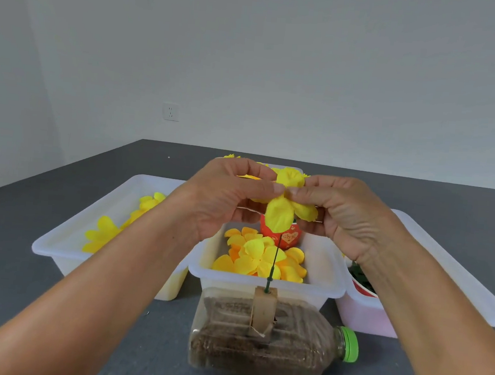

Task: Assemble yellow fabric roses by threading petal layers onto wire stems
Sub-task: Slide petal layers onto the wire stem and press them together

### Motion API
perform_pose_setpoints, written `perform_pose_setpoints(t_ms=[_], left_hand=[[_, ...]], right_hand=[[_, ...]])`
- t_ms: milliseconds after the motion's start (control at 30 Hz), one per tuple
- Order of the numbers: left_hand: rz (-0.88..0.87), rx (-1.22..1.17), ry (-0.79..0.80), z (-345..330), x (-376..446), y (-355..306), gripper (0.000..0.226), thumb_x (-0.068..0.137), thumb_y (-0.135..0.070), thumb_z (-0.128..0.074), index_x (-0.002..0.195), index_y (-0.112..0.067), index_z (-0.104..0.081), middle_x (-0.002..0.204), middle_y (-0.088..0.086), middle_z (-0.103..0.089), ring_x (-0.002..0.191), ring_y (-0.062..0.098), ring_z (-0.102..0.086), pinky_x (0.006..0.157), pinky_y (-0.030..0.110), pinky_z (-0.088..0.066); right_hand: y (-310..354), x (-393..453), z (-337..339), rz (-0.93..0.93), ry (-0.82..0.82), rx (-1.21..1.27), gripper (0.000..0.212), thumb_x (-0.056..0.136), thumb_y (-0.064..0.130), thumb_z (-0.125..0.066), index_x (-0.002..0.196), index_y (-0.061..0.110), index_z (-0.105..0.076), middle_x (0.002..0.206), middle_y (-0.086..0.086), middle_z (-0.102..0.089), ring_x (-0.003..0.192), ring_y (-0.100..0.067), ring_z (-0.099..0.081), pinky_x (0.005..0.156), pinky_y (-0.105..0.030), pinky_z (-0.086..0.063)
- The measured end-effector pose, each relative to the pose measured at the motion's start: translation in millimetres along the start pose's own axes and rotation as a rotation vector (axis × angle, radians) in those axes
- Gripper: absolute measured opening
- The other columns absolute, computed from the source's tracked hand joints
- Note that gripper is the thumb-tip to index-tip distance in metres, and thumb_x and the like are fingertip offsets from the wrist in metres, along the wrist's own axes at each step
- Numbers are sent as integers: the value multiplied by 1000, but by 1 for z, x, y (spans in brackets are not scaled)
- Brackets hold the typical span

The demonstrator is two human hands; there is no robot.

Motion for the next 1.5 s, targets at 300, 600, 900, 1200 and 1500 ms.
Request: perform_pose_setpoints(t_ms=[300, 600, 900, 1200, 1500], left_hand=[[152, -31, 18, -2, -7, 28, 14, 77, -1, -67, 88, -9, -63, 73, 8, -66, 62, 21, -59, 58, 27, -52], [209, -57, 11, -2, -10, 43, 12, 76, 1, -65, 85, -7, -66, 75, 11, -66, 66, 23, -58, 63, 30, -52], [248, -110, 28, -9, -10, 46, 11, 79, -4, -66, 90, -7, -64, 70, 10, -62, 55, 18, -56, 49, 22, -51], [320, -158, 70, -11, -14, 56, 9, 82, -1, -62, 90, -5, -64, 64, 9, -64, 49, 15, -58, 51, 22, -50], [295, -150, 79, -9, -18, 50, 38, 59, -11, -71, 96, -4, -64, 74, 10, -63, 56, 17, -60, 51, 24, -53]], right_hand=[[-22, -14, 2, -154, 109, -47, 16, 74, 7, -68, 89, 11, -69, 72, -4, -68, 56, -12, -62, 60, -27, -53], [-35, -15, -1, -207, 107, -46, 13, 78, 2, -66, 86, 11, -69, 72, -4, -69, 57, -13, -62, 63, -29, -52], [-42, -15, -8, -282, 127, 17, 13, 81, 2, -63, 75, 12, -68, 62, -2, -67, 47, -9, -59, 45, -20, -49], [-55, -17, -9, -371, 128, 145, 14, 86, -1, -55, 81, 7, -64, 60, -7, -65, 46, -12, -61, 46, -21, -51], [-48, -19, -10, -311, 206, 174, 24, 56, 11, -68, 80, 11, -71, 72, -4, -70, 59, -13, -64, 48, -23, -51]])
Point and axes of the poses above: each hand's wrist, its own x-axis towards the middle knuckle, its own z-axis out of the back of the hand, y = z × x, the point moved 7 cm from there along x, towards the middle knuckle
